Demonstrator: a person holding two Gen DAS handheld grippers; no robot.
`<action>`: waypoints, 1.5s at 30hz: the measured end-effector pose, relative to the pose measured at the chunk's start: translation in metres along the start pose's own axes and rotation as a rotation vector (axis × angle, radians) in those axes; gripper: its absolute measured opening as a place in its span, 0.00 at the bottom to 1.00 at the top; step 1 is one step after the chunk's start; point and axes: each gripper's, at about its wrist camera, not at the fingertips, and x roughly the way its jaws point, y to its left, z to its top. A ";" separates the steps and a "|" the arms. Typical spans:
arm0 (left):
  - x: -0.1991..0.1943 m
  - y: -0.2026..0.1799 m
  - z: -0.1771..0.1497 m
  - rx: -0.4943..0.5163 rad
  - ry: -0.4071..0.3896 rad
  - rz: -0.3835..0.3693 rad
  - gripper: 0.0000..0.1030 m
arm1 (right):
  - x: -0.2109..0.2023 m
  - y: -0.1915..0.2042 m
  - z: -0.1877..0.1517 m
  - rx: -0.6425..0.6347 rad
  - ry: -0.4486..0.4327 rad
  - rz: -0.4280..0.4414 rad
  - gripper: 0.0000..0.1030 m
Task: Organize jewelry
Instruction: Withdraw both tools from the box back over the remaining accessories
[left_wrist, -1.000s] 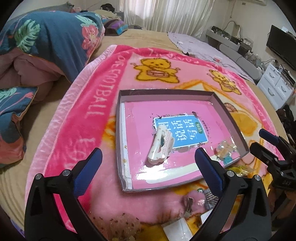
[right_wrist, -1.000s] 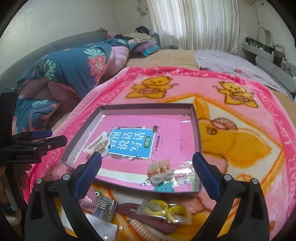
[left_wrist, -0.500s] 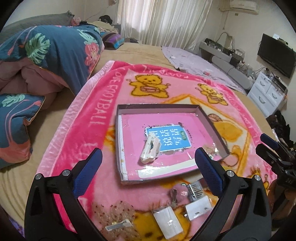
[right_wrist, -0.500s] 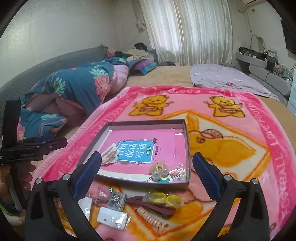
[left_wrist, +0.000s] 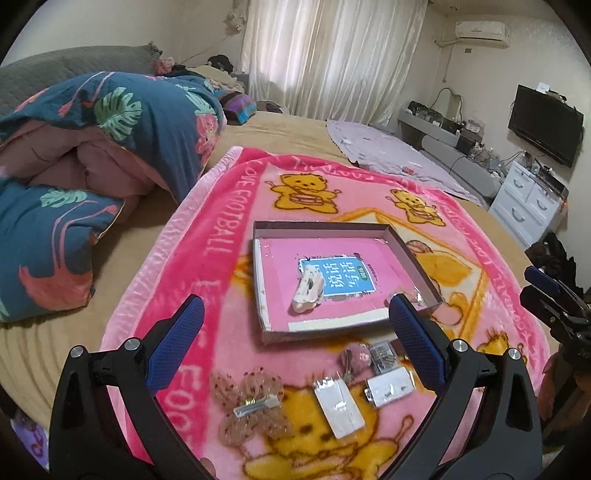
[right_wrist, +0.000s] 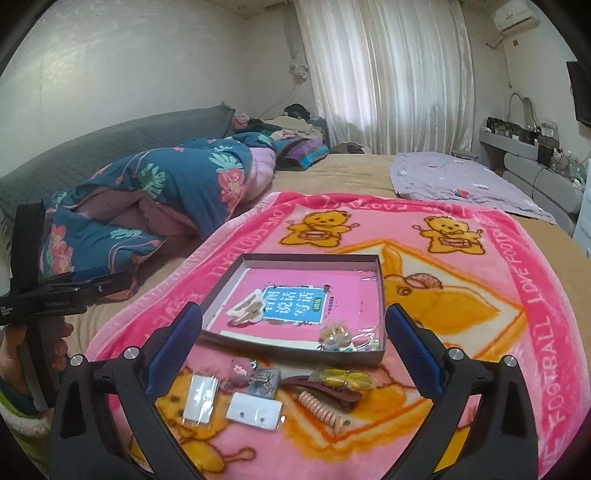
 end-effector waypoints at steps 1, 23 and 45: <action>-0.002 0.001 -0.001 0.000 -0.001 -0.001 0.91 | -0.002 0.003 -0.002 -0.007 0.002 0.003 0.96; -0.019 0.006 -0.061 0.012 0.088 0.026 0.91 | -0.003 0.027 -0.051 -0.054 0.121 0.056 0.96; 0.006 -0.024 -0.097 0.078 0.216 -0.048 0.91 | -0.008 0.006 -0.085 -0.039 0.184 -0.009 0.96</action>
